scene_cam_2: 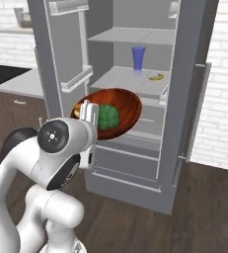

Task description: Pick the chicken drumstick and broccoli from their plates and place them in the bowl. Then put the bowl in the fridge.

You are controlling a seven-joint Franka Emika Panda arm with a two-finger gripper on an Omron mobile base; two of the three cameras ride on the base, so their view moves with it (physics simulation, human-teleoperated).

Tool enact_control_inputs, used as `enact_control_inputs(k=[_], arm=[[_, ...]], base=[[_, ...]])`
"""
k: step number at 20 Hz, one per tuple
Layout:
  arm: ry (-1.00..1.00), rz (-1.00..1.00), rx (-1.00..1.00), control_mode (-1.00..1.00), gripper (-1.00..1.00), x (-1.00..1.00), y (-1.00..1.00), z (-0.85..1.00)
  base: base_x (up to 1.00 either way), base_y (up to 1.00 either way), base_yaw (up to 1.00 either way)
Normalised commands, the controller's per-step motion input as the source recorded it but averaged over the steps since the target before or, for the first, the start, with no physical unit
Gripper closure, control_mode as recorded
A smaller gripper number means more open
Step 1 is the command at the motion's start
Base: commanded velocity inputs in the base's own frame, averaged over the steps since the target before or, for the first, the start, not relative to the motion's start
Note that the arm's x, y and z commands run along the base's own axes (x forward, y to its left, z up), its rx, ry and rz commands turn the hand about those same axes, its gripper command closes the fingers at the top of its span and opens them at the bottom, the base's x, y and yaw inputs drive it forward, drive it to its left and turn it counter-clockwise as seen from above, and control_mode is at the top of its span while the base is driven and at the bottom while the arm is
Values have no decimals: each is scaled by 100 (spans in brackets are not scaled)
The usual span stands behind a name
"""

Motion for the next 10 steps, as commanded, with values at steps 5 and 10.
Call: enact_control_inputs(k=[5,10], arm=[[0,0,0,100,100,0,0,0],[0,0,0,100,100,0,0,0]], base=[[100,14,2],[88,13,2]])
